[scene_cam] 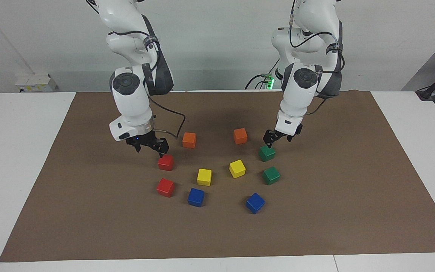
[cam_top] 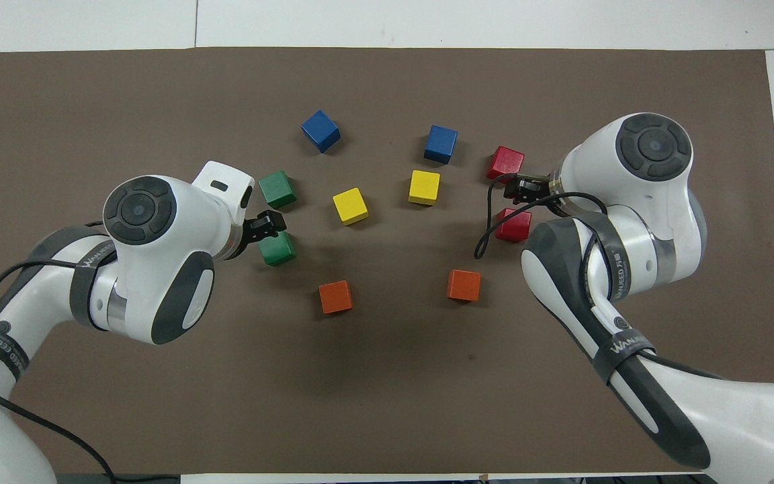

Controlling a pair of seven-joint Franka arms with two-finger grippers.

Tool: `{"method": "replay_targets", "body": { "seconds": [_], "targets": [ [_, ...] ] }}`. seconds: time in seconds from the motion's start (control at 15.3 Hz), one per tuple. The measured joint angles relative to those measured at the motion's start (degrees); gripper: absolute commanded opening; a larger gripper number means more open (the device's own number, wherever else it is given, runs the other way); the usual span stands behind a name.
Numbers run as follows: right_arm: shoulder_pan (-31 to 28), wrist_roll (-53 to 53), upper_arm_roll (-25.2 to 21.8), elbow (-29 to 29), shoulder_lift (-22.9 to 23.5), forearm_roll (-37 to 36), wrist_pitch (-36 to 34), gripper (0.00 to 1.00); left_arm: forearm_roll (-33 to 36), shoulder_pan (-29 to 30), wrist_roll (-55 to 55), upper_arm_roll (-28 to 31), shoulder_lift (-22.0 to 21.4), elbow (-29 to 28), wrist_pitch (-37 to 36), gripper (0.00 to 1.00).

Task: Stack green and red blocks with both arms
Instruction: 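Grasp the green block with the left gripper while the right gripper grasps red, then set the green block near the table edge while the right gripper sets red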

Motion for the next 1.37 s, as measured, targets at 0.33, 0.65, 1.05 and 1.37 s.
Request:
{"method": "replay_targets", "body": {
  "seconds": [0.33, 0.65, 1.05, 1.37],
  "targets": [
    [1.71, 0.00, 0.02, -0.96, 1.14, 0.07, 2.11, 1.00, 0.00, -2.34, -6.04, 0.04, 3.21, -0.23, 3.70, 1.00],
    [2.65, -0.66, 0.02, -5.89, 1.89, 0.07, 6.31, 1.00, 4.23, -4.25, -6.94, 0.12, 6.82, -0.21, 5.79, 0.98],
    [2.66, -1.38, 0.01, -9.06, 2.08, 0.07, 9.50, 0.38, 4.93, -4.24, -6.84, 0.42, 6.95, -0.09, 4.43, 0.00],
    [2.66, -1.42, 0.01, -9.17, 2.11, 0.07, 9.93, 0.00, 5.16, 0.69, 4.31, 1.44, 4.67, 3.53, -6.38, 0.00]
  ]
}}
